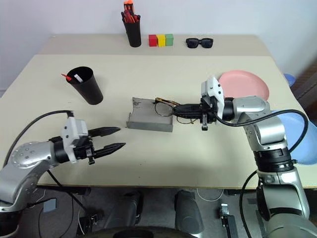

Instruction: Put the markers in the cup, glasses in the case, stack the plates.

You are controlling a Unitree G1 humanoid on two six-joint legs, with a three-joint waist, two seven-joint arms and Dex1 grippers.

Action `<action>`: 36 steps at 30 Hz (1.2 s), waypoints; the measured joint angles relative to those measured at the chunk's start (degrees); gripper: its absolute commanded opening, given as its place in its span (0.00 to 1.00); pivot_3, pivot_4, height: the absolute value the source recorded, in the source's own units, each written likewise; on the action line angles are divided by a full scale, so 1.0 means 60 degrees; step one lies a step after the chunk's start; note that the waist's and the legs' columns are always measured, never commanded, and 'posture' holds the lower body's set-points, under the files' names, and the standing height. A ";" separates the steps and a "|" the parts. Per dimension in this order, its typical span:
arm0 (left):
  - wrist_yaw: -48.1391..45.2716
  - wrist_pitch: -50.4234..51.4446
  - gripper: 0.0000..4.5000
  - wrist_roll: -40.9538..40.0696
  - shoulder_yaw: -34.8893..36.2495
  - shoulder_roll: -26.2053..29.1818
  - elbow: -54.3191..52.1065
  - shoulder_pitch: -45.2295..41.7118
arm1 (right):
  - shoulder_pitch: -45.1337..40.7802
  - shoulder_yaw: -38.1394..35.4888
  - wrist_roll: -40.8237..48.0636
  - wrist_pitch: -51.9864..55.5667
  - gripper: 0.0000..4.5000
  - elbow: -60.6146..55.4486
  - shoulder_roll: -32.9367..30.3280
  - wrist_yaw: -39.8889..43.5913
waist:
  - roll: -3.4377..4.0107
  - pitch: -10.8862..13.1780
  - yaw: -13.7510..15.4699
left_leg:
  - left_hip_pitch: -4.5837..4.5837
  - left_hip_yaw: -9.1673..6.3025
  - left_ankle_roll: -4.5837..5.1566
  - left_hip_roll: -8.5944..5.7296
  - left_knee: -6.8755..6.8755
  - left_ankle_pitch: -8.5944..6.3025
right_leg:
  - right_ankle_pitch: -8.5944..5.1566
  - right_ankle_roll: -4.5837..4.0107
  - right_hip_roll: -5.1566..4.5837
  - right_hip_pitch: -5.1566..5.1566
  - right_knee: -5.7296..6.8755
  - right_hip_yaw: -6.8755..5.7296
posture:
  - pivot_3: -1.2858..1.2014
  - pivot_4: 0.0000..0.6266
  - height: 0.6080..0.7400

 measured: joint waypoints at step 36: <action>0.0335 0.0860 0.56 -0.1496 0.1987 0.0415 -0.0731 0.1933 | -0.1673 0.1565 -0.2369 -0.3204 1.00 0.5060 0.3086 0.0184 | 0.0012 0.0009 -0.0209 | -0.0004 -0.0005 -0.0003 0.0000 -0.0024 0.0001 | 0.0002 -0.0001 0.0002 -0.0024 0.0008 0.0000 | 0.52 0.24 1.00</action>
